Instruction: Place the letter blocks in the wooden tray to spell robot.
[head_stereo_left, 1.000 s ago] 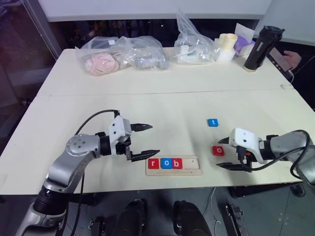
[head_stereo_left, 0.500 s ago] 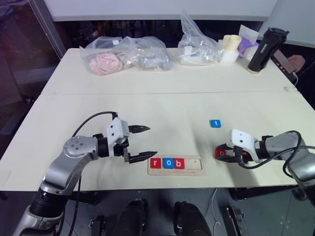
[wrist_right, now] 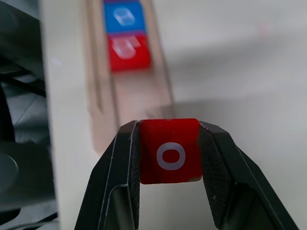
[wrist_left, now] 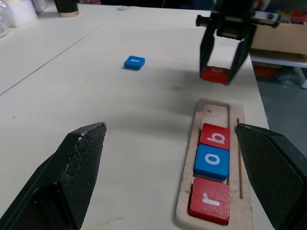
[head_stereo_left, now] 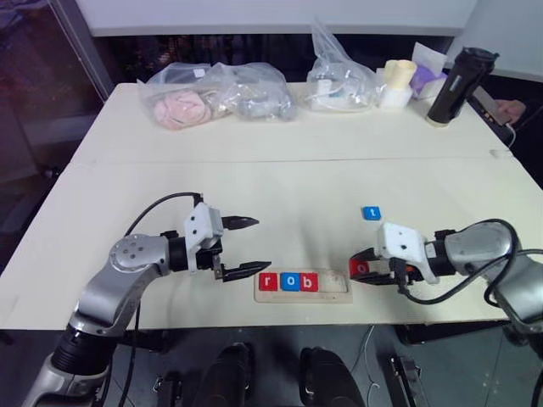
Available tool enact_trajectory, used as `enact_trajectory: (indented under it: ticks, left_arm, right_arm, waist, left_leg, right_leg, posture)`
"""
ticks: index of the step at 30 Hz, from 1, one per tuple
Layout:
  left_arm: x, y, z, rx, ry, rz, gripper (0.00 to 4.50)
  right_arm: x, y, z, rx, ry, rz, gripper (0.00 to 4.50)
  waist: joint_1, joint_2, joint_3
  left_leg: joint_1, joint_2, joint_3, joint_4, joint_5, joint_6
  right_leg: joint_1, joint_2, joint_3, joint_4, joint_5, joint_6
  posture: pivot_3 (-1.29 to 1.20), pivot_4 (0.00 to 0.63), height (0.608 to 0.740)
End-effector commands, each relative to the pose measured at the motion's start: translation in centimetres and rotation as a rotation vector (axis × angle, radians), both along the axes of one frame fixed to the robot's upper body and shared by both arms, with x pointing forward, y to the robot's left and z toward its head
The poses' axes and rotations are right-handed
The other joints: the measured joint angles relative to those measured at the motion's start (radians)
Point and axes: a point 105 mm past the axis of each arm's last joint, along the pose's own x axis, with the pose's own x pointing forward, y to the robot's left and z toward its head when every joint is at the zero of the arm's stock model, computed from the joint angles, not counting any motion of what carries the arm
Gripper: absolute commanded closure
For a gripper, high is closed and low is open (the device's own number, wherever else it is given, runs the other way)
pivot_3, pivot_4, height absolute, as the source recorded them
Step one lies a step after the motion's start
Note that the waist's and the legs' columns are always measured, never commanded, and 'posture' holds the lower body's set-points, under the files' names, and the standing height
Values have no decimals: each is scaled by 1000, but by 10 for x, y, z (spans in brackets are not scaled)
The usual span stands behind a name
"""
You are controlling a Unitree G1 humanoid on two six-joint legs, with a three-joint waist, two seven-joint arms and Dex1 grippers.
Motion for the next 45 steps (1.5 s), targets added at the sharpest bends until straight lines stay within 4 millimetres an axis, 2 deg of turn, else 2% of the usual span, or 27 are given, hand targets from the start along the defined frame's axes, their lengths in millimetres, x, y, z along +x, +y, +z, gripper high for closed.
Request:
enact_trajectory:
  ticks: [1, 7, 11, 19, 34, 36, 41, 45]
  left_arm:
    - [-4, -2, 10, -20, -34, -18, 0]
    - [-6, -1, 8, -21, -28, -13, 0]
    - [-7, -1, 8, -22, -26, -10, 0]
    - [-8, -1, 9, -22, -22, -3, 0]
    - [-9, 0, 9, -23, -23, 6, 0]
    - [-9, -1, 9, -24, -23, 5, 0]
    - [-10, -1, 9, -23, -21, 3, 0]
    - [-10, 0, 9, -24, -19, 3, 0]
  right_arm:
    - [-8, 12, -2, 9, 1, 29, 3359]
    - [-9, 22, -10, 12, 2, 35, 3359]
    - [-1, 26, -16, 7, -16, 28, 3359]
    - [6, 30, -21, -4, -25, 36, 3359]
    - [6, 33, -28, -2, -13, 43, 3359]
    - [5, 33, -28, -3, -12, 42, 2261]
    - [5, 34, -26, -1, -15, 43, 28]
    - [6, 35, -14, 27, -33, 36, 28]
  waist:
    - [-1, 0, 0]
    - [-4, 0, 0]
    - [-5, 0, 0]
    - [-3, 0, 0]
    - [-4, 0, 0]
    - [-3, 0, 0]
    - [-4, 0, 0]
    - [-4, 0, 0]
  left_leg:
    - [0, 0, 0, 0, 0, 0]
    - [0, 0, 0, 0, 0, 0]
    - [0, 0, 0, 0, 0, 0]
    - [0, 0, 0, 0, 0, 0]
    - [0, 0, 0, 0, 0, 0]
    - [0, 0, 0, 0, 0, 1]
    - [0, 0, 0, 0, 0, 0]
    - [0, 0, 0, 0, 0, 0]
  right_leg:
    - [0, 0, 0, 0, 0, 0]
    - [0, 0, 0, 0, 0, 0]
    - [0, 0, 0, 0, 0, 0]
    - [0, 0, 0, 0, 0, 0]
    - [0, 0, 0, 0, 0, 0]
    - [0, 0, 0, 0, 0, 0]
    - [0, 0, 0, 0, 0, 0]
    - [0, 0, 0, 0, 0, 0]
  posture:
    - [0, 150, 738]
    - [0, 150, 738]
    - [0, 150, 738]
    - [0, 150, 738]
    - [0, 150, 738]
    - [0, 150, 738]
    - [0, 150, 738]
    - [0, 150, 738]
